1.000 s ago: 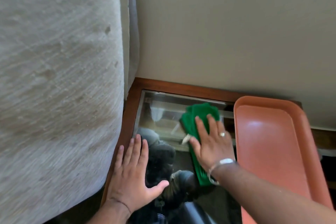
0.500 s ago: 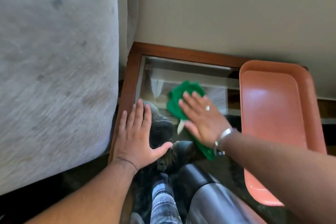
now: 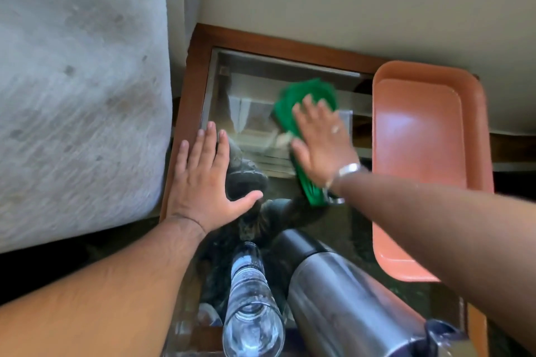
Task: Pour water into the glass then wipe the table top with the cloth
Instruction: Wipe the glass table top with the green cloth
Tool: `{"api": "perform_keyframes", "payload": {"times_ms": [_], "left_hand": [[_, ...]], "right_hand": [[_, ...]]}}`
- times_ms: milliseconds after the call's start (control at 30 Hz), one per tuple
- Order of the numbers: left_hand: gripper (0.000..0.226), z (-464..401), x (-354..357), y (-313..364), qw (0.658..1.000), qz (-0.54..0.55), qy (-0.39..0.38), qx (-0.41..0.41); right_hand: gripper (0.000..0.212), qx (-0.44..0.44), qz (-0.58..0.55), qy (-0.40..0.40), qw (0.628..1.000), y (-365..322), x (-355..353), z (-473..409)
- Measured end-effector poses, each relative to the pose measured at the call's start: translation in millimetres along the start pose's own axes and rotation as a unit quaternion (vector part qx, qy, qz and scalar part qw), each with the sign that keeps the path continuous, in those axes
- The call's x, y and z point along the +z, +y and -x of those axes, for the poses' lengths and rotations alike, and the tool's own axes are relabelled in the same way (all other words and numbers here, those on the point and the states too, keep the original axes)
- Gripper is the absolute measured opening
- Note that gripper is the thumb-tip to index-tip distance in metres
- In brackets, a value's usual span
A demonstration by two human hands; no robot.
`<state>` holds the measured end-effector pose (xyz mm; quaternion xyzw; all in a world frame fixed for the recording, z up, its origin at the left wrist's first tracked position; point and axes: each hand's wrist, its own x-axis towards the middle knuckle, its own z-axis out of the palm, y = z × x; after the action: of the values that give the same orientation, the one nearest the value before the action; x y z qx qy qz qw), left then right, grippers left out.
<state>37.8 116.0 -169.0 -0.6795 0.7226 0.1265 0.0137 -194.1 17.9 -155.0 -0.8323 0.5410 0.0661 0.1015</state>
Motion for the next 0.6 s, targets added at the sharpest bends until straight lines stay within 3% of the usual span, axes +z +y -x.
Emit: {"api": "perform_keyframes", "payload": {"times_ms": [100,167,267,333,400,467,567,600], "left_hand": [[0.124,0,2,-2,1.000,0.002,0.005,0.001],[0.125,0,0,-1,1.000,0.004,0.004,0.000],[0.126,0,-6,2,1.000,0.011,-0.002,-0.007],[0.125,0,-8,2,1.000,0.013,-0.007,-0.008],[0.125,0,-6,1,1.000,0.018,-0.003,-0.006],[0.126,0,-6,1,1.000,0.019,0.004,-0.007],[0.128,7,-9,2,0.999,0.016,0.000,-0.033],[0.128,15,-8,1,0.999,0.019,-0.005,-0.050]], "right_hand": [[0.066,0.250,-0.068,0.041,0.965,16,-12,-53],[0.070,0.247,-0.029,0.047,0.968,1,-7,-42],[0.074,-0.005,0.021,0.008,1.000,-31,9,29],[0.075,-0.174,0.029,-0.030,0.984,-30,15,61],[0.074,-0.238,0.052,-0.033,0.969,-14,10,41],[0.070,-0.173,0.063,-0.018,0.983,-11,0,-3],[0.069,0.036,-0.007,-0.002,0.999,-26,-15,-57],[0.070,0.049,0.001,0.003,0.999,-38,-15,-58]]}}
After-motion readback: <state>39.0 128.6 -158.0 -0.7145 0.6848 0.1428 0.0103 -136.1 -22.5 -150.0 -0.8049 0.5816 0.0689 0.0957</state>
